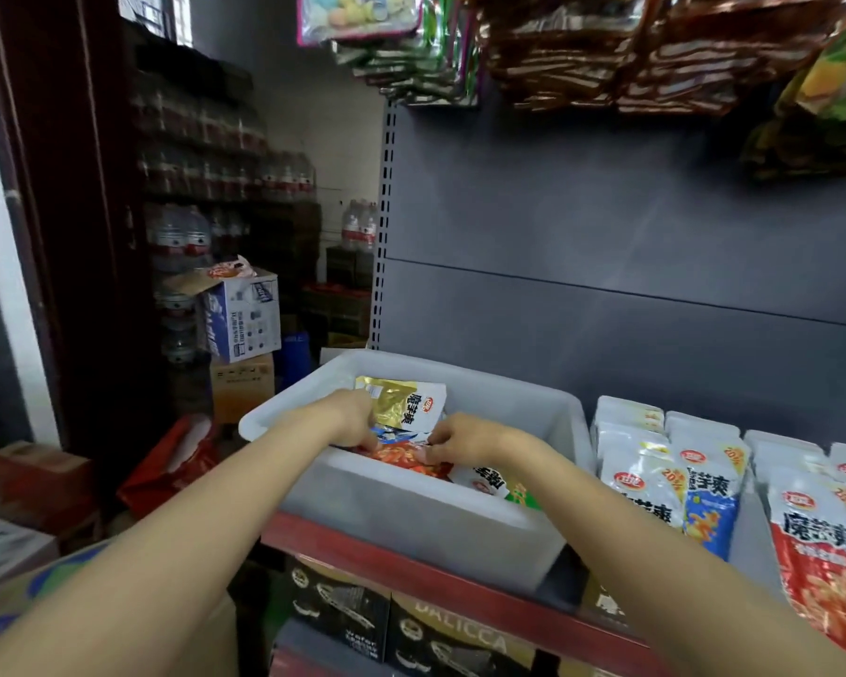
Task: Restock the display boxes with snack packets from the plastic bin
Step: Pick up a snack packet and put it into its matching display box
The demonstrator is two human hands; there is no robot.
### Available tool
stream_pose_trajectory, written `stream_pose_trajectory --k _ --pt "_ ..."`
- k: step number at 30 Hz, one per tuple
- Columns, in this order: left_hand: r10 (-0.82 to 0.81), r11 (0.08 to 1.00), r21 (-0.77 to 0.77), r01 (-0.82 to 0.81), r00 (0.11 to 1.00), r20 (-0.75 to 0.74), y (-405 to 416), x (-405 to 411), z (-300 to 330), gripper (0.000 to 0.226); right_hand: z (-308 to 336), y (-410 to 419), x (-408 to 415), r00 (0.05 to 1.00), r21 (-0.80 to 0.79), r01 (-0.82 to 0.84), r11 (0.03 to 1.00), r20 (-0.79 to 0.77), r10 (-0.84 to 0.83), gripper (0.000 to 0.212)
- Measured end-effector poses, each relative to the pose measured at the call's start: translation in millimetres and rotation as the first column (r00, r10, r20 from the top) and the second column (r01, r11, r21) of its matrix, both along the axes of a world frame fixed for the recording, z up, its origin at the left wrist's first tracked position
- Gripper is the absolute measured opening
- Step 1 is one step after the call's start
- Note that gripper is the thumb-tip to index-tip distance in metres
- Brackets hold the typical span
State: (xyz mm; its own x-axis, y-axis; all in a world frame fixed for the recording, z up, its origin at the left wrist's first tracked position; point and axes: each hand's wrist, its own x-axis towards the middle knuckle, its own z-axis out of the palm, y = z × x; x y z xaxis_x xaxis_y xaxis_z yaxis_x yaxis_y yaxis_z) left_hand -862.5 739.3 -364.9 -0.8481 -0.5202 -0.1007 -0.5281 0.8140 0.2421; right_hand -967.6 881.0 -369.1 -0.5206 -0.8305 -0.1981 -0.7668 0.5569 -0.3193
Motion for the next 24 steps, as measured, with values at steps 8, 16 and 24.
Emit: stream_pose_trajectory --k 8,16,24 --pt "-0.041 0.998 0.058 0.038 0.998 0.049 18 -7 3 0.072 4 1 0 0.993 -0.119 0.114 0.986 0.023 -0.112 0.049" --pt "0.069 0.957 0.290 -0.004 0.975 -0.213 17 -6 1 0.048 -7 1 -23 0.884 -0.345 0.411 0.844 0.376 -0.276 0.044" --pt "0.240 0.800 0.592 0.099 0.851 -0.467 27 -5 3 0.032 4 10 -30 0.483 -0.361 0.735 0.573 0.873 -0.069 0.008"
